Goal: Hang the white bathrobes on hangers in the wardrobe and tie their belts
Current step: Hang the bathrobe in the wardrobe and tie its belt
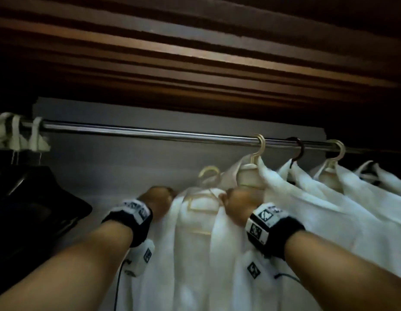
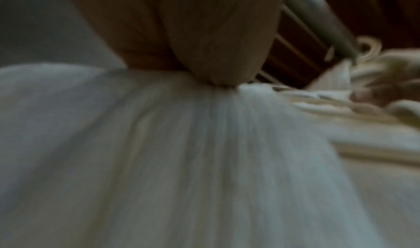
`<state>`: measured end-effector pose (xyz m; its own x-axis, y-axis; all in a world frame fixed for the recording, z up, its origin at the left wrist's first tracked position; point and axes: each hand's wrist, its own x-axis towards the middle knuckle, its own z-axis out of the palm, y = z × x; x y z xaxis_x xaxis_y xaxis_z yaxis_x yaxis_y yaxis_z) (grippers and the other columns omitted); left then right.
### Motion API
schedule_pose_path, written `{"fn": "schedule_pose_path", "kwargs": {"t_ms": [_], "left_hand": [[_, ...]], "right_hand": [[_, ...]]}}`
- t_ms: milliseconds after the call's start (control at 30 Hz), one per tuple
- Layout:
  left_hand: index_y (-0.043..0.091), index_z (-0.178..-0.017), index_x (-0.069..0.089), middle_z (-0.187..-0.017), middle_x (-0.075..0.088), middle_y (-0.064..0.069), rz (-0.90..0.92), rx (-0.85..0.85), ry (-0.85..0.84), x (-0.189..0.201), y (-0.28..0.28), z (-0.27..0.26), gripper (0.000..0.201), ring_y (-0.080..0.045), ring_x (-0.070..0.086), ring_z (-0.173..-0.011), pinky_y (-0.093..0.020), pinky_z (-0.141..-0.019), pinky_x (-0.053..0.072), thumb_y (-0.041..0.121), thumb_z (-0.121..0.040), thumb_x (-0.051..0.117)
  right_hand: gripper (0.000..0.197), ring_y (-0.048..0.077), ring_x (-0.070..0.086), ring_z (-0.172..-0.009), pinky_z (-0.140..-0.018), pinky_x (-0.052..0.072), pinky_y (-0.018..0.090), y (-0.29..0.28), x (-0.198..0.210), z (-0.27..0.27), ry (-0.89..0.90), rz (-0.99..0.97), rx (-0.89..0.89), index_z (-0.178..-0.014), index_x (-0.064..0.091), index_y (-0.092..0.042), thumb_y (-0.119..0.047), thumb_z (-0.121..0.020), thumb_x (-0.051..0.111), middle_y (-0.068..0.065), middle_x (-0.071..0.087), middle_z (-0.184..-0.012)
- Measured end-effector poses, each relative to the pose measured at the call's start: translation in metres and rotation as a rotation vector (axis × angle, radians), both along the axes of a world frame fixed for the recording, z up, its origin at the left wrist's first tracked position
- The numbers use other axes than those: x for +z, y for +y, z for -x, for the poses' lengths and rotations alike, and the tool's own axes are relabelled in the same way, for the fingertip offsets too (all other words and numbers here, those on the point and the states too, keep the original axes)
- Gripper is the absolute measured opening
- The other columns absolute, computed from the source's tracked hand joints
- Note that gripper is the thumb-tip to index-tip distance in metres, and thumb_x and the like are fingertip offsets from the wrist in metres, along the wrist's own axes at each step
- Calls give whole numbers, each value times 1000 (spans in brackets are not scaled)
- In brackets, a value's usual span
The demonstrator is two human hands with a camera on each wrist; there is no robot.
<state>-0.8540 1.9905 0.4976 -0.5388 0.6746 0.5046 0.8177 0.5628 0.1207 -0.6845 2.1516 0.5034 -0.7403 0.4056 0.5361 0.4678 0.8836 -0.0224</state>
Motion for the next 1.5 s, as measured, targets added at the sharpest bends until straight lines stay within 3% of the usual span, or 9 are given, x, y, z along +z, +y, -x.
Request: {"fn": "schedule_pose_path", "kwargs": {"t_ms": [133,300,433,567,700,933,1133,1367,1500], "left_hand": [[20,-117,60,-121,66,-9,-81,71,123,-49,1,9,33,-30,62,-109,-31,-87,44,26,-101,33],[15,-90,60,-98,70,-16,-347,-1,231,-9,-16,11,59,-38,66,-92,-37,-76,48,50,-90,13],[17,-86,63,-89,70,-16,-509,-138,310,35,-38,-7,70,-38,65,-85,-37,-70,47,64,-88,11],[21,-67,46,-70,54,-4,-288,-50,203,74,-36,-8,63,-28,56,-73,-34,-68,41,76,-88,24],[9,-87,63,-85,65,-11,-198,-188,14,58,-38,15,91,-29,62,-88,-30,-75,38,84,-80,12],[9,-107,66,-114,67,-19,-272,-208,-19,43,-38,10,60,-33,60,-107,-32,-83,39,53,-101,26],[21,-107,71,-97,74,-8,-495,-446,39,59,-24,-25,59,-26,68,-94,-34,-80,52,61,-97,28],[10,-102,66,-104,69,-16,-526,-415,66,29,-14,-25,57,-34,64,-96,-40,-86,49,43,-102,20],[14,-92,57,-83,62,-8,-464,-287,198,22,-3,-19,47,-33,62,-80,-33,-67,40,40,-103,20]], "right_hand": [[45,31,65,-97,-84,50,39,0,-45,-8,138,-9,93,-99,60,-19,-49,-101,26,9,70,-100],[58,27,66,-87,-69,48,35,-25,-14,-29,305,-78,144,-108,58,-24,-60,-98,14,3,69,-91],[43,31,65,-77,-59,36,31,-53,20,-56,525,-204,120,-82,52,-24,-54,-99,28,6,66,-80],[40,33,61,-98,-71,37,36,-67,75,-49,315,-124,-46,-98,56,-22,-51,-101,28,10,65,-102],[36,30,61,-103,-76,39,36,-82,78,-28,148,-148,-60,-100,56,-25,-48,-101,29,7,63,-104],[42,30,63,-92,-77,44,36,-75,51,-22,211,-135,2,-100,56,-21,-47,-102,23,9,66,-97],[42,30,61,-88,-72,37,30,-56,37,-23,753,83,84,-83,60,-17,-40,-103,32,8,65,-84],[68,24,52,-91,-86,38,40,-62,-6,-18,494,-85,-52,-104,55,-17,-72,-88,19,3,59,-95],[75,27,59,-89,-77,46,39,-57,0,-18,488,-146,-218,-95,57,-16,-80,-82,20,6,62,-93]]}}
